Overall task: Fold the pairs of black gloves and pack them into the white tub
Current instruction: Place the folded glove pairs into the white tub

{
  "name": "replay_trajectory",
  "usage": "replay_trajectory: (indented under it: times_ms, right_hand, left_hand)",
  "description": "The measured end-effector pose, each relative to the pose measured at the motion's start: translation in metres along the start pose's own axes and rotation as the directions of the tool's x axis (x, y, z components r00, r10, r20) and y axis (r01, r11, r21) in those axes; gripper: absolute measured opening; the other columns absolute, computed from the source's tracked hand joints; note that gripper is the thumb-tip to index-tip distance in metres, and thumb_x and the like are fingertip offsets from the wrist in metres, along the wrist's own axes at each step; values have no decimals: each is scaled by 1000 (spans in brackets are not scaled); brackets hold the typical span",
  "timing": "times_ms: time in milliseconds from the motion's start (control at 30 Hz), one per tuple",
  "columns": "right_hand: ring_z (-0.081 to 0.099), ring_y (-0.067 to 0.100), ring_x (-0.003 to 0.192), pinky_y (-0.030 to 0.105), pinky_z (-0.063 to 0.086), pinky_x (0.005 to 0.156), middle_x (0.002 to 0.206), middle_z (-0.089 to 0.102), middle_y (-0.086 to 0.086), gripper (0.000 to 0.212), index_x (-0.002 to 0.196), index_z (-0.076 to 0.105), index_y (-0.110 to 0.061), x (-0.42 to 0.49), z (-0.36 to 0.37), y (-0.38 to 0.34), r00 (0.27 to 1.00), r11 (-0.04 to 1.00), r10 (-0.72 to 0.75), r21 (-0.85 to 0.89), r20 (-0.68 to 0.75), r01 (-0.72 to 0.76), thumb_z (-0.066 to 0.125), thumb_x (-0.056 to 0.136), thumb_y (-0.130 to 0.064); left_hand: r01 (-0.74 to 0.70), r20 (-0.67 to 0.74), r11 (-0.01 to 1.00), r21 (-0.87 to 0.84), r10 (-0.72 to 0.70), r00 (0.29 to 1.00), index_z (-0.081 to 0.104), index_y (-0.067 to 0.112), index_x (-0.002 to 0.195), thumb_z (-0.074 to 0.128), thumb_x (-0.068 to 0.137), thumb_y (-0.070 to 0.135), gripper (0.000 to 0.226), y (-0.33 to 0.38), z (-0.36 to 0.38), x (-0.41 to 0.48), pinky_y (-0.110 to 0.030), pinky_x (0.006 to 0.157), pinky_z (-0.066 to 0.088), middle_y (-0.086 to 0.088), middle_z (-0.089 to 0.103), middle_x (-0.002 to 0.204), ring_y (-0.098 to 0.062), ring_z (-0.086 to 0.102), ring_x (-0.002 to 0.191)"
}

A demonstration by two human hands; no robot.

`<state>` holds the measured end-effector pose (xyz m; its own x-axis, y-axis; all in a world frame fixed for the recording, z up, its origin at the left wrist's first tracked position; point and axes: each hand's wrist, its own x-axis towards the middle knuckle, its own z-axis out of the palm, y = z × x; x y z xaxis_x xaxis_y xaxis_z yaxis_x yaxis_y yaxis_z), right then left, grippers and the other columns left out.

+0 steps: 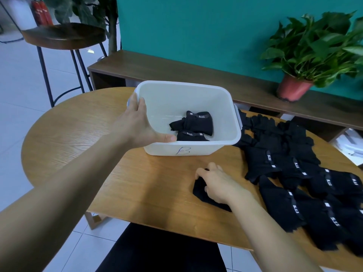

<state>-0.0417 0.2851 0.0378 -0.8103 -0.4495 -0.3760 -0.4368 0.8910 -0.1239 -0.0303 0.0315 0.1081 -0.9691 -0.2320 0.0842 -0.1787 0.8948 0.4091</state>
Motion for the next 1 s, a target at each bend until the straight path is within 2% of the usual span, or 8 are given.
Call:
replay_trajectory:
  times_ms: [100,200,300,433,533,700,867,1000]
  right_hand:
    - [30,22,128,40,42,102,134,32,1,49,135,45,-34,0,-3,8,998,995,-25,97,50,20,53,94,-9]
    - [23,19,136,41,33,112,145,27,-4,59,143,40,-41,-3,-6,16,993,967,-49,253,111,19,60,93,-18]
    - [23,20,137,42,32,113,146,25,-4,57,141,42,-42,-2,-3,14,993,964,-51,264,103,22,64,92,-24]
    - [31,25,128,46,38,106,138,28,-3,46,128,48,-40,1,7,4,999,981,-3,194,48,-6,67,89,-23]
    - [31,22,126,43,40,104,134,31,0,43,130,48,-32,-1,7,0,999,989,1,151,34,-6,65,91,-21]
    - [41,25,114,41,46,95,124,35,1,30,119,52,-26,-6,8,-5,1000,990,2,143,26,-5,61,93,-18]
    - [43,21,105,32,40,81,117,39,1,23,116,57,-23,-11,8,-6,998,990,-54,126,-28,57,59,95,-14]
    - [45,19,96,30,39,77,108,40,-2,15,105,57,-25,-17,6,-1,996,985,-72,156,-44,78,61,94,-15]
  left_hand:
    - [2,-6,1000,-1,-2,1000,-1,20,157,71,48,86,146,0,0,1,-47,100,47,7,0,160,-28,36,137]
    - [-2,2,1000,-2,2,1000,0,19,156,71,48,86,145,0,1,2,-45,98,47,7,1,159,-27,36,136]
    - [-2,-9,1000,-11,2,1000,3,21,155,71,46,87,144,0,0,3,-43,91,49,6,7,156,-27,39,131]
    - [3,-13,1000,-3,-3,1000,3,18,155,75,51,82,141,1,1,2,-42,89,48,5,10,154,-26,40,130]
    - [6,-10,1000,-3,-6,1000,2,16,155,76,53,80,141,2,1,1,-41,90,47,5,7,155,-26,39,131]
    - [15,8,1000,-3,-15,1000,0,19,156,73,47,86,147,1,0,1,-45,94,49,7,1,158,-29,39,133]
    - [-5,9,1000,-25,5,1000,-3,25,156,71,42,89,150,-1,0,-1,-47,97,49,8,0,159,-29,38,134]
    - [13,25,1000,9,-13,1000,-5,19,157,71,45,87,151,1,-1,-1,-46,101,45,7,-5,161,-29,33,139]
